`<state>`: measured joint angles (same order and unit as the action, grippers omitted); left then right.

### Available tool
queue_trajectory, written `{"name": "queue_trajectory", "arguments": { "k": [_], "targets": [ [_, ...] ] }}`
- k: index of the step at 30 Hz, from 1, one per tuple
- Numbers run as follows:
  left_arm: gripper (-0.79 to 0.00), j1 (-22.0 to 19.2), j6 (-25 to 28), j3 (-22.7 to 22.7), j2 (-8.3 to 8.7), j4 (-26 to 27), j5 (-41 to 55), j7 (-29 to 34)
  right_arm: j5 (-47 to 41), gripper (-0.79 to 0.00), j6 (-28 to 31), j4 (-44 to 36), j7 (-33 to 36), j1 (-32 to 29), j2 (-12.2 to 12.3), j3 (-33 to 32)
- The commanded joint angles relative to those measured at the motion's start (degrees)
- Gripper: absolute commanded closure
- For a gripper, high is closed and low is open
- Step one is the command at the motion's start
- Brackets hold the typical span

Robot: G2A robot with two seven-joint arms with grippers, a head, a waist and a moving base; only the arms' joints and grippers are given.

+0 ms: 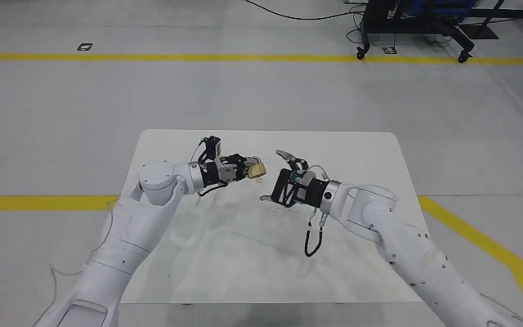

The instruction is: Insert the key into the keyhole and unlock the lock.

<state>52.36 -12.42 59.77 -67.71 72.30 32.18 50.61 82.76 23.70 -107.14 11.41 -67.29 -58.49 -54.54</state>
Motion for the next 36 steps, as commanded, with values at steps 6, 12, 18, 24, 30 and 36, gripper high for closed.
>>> {"name": "queue_trajectory", "arguments": {
  "k": [6, 12, 18, 24, 30, 36],
  "targets": [
    [0.000, 0.2, -0.4, 0.3, -0.42, -0.2, 2.6, -2.4, 9.7, -0.314, -12.0, 0.0, -4.2, -2.3, -1.3, 4.3],
    [0.000, 0.2, -0.7, 0.5, -0.45, -0.2, 2.5, -2.2, 14.3, -0.320, -14.8, -0.2, -1.5, -2.2, -2.2, 6.0],
    [0.000, 0.2, -0.9, 0.5, -0.48, -0.3, 2.1, -1.9, 16.6, -0.326, -14.7, -0.6, 1.4, -2.2, -2.7, 6.2],
    [0.000, 0.0, -1.2, 0.4, -0.57, -0.4, 1.7, -2.1, 18.3, -0.240, -14.3, -0.9, 2.6, -2.1, -3.2, 6.1],
    [0.000, -0.1, -1.4, 0.4, -0.65, -0.6, 1.6, -2.1, 20.7, -0.166, -14.4, -1.5, 4.0, -2.4, -3.7, 6.5],
    [0.000, -0.2, -1.5, 0.5, -0.71, -0.8, 1.5, -2.0, 20.6, -0.089, -14.0, -1.0, 4.5, -2.2, -4.4, 6.5]
  ]
}}
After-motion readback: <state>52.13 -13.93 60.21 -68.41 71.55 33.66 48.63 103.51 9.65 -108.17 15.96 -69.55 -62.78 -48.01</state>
